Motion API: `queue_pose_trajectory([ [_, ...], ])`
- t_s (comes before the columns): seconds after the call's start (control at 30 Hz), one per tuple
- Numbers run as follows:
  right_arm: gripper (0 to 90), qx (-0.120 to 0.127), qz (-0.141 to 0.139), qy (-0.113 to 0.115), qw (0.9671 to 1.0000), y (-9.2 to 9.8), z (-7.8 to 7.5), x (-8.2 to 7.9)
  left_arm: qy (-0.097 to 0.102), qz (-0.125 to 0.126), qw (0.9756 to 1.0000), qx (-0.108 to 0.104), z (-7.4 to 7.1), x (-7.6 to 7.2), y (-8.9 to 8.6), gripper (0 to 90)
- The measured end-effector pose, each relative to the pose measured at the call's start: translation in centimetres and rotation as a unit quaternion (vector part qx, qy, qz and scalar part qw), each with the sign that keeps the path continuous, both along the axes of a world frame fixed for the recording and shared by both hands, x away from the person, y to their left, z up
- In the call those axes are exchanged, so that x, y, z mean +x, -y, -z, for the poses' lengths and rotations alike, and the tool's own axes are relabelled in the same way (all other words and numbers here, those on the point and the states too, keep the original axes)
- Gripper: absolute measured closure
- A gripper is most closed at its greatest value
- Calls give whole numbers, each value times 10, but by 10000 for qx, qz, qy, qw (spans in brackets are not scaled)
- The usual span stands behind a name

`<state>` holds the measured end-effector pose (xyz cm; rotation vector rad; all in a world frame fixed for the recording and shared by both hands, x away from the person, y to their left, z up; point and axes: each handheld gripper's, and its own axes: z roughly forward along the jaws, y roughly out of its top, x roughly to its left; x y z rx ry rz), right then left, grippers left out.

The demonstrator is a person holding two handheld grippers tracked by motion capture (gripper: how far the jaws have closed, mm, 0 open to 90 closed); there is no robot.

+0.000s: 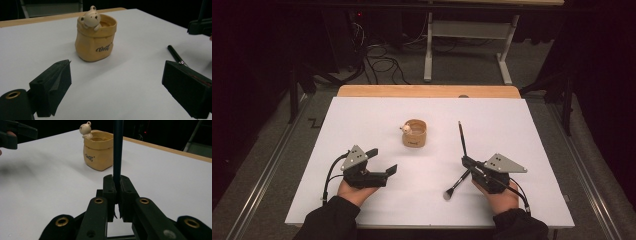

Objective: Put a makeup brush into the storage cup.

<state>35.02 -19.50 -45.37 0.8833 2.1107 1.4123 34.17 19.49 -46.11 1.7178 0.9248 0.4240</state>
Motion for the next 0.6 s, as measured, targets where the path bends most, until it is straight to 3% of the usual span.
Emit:
queue_pose_trajectory([
  [0.23,864,102,-65,-35,9999,-2,0,-1,80,138,9999,17,-6,1,8,98],
  [0.6,864,66,-212,22,9998,-8,0,-3,145,267,9995,35,-16,3,20,91],
])
